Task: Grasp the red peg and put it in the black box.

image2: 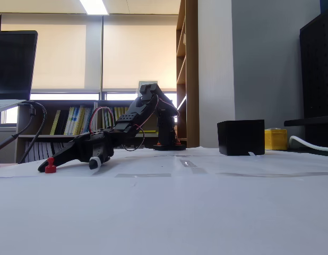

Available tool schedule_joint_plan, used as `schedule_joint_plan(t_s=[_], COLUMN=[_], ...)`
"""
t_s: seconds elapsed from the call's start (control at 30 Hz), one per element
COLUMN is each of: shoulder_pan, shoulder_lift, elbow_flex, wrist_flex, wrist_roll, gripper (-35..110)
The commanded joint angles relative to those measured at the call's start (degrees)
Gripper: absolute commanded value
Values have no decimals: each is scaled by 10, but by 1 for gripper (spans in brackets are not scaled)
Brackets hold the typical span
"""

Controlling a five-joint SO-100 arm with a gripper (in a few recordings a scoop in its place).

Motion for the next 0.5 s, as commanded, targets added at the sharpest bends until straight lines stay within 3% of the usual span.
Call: schedule_joint_plan(t_s=[0.0, 0.27, 0.47], shoulder_pan=[5, 5, 6], shoulder_lift=[-29, -32, -33], elbow_flex=[17, 14, 12], wrist_flex=[23, 26, 25], wrist_roll=[-11, -19, -8], gripper=[41, 37, 24])
